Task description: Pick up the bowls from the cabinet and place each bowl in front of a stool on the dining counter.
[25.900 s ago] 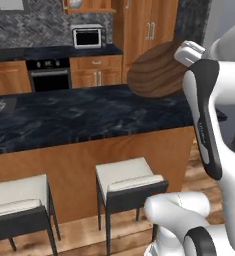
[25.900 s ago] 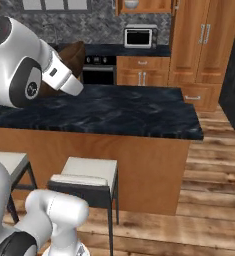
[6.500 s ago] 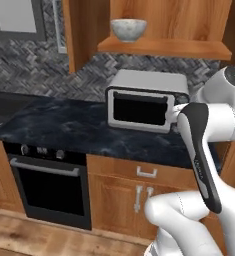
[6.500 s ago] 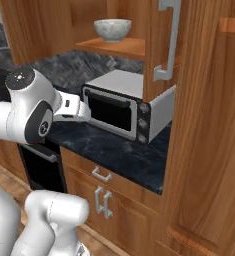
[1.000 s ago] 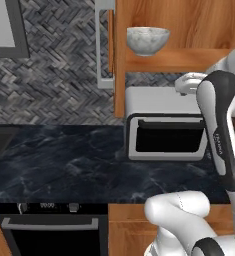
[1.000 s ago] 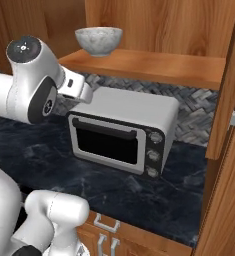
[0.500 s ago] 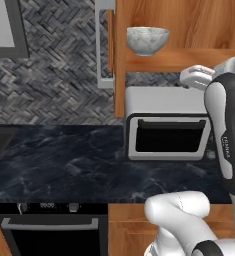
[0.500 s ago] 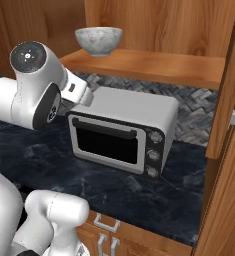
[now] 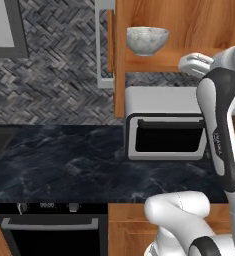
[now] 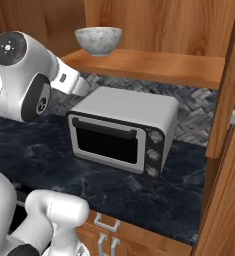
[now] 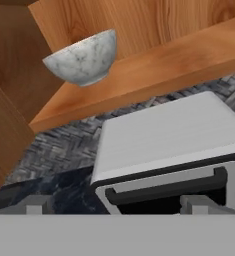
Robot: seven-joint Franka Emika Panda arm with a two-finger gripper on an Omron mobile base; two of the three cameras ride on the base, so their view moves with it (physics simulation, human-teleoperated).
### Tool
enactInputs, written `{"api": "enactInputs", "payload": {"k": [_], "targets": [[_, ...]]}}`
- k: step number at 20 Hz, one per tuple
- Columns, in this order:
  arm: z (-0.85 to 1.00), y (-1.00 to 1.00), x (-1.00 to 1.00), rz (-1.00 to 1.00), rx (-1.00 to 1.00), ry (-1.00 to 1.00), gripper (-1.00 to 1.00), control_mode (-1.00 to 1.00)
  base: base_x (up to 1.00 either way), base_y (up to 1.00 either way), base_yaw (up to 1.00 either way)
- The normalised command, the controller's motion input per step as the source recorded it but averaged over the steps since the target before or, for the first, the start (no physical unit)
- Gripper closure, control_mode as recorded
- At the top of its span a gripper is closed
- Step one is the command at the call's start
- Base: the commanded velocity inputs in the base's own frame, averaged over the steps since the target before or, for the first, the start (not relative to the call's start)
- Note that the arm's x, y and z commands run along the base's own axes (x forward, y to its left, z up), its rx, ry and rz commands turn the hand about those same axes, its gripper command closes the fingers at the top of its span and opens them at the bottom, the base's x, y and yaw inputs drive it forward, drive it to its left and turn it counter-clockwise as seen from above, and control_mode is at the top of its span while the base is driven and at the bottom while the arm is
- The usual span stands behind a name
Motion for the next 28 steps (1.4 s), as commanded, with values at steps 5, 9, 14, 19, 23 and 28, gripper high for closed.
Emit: {"api": "enactInputs", "payload": {"k": [5,9,14,19,23,28], "targets": [[0.23,0.00,0.00,0.00,0.04,0.02,-1.00,-1.00,0.00,0.00,0.00],[0.00,0.00,0.12,0.00,0.07,0.04,-1.00,-1.00,0.00,0.00,0.00],[0.00,0.00,0.26,0.00,0.01,-0.03,-1.00,-1.00,0.00,0.00,0.00],[0.00,0.00,0.13,0.00,0.00,-0.26,-1.00,-1.00,0.00,0.00,0.00],[0.01,0.00,0.13,0.00,0.00,-0.20,-1.00,-1.00,0.00,0.00,0.00],[0.16,-0.01,0.26,0.00,0.01,0.00,-1.00,-1.00,0.00,0.00,0.00]]}}
